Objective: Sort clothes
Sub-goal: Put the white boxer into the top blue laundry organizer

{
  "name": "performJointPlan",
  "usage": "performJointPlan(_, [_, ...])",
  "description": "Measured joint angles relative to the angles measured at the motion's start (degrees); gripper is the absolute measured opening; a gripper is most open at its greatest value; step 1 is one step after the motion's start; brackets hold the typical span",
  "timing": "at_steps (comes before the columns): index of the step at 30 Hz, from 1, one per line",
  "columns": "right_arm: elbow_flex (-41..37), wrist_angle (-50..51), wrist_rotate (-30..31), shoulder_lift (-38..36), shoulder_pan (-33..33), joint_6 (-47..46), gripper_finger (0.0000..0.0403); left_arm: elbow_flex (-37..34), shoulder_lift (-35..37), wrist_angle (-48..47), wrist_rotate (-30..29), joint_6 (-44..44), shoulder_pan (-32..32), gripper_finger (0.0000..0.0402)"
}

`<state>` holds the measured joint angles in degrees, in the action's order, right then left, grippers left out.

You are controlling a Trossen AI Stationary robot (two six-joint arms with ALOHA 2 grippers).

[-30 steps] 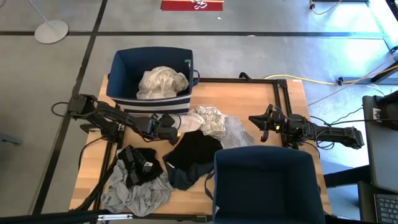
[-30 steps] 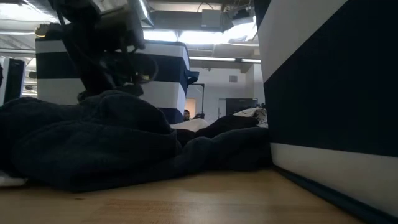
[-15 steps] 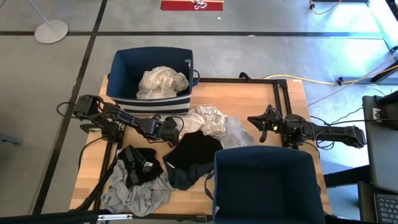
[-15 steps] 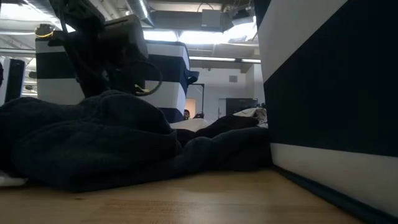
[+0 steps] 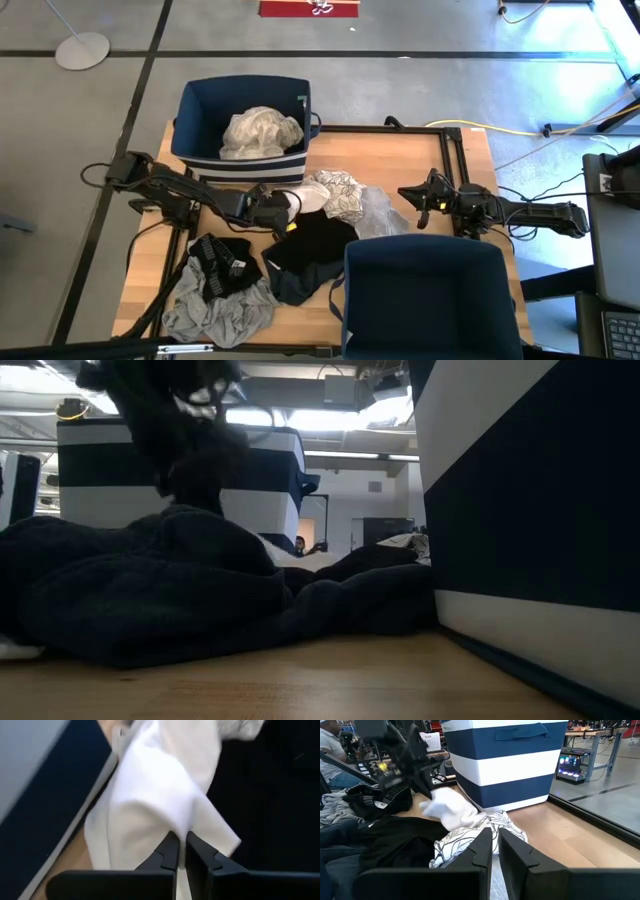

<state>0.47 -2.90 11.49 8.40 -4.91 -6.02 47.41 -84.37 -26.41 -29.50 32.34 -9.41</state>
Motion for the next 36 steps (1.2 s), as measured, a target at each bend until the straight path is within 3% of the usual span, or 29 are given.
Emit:
performJointPlan(16, [0.0, 0.0, 0.0, 0.0, 0.0, -0.1, 0.0035, 5.9, 13.3, 2.3, -4.2, -9.2, -2.3, 0.0005])
performJointPlan(36, [0.0, -0.1, 0.0, 0.0, 0.0, -0.1, 0.0035, 6.3, 27.0, 24.9, -6.3, -31.0, -2.3, 0.0008])
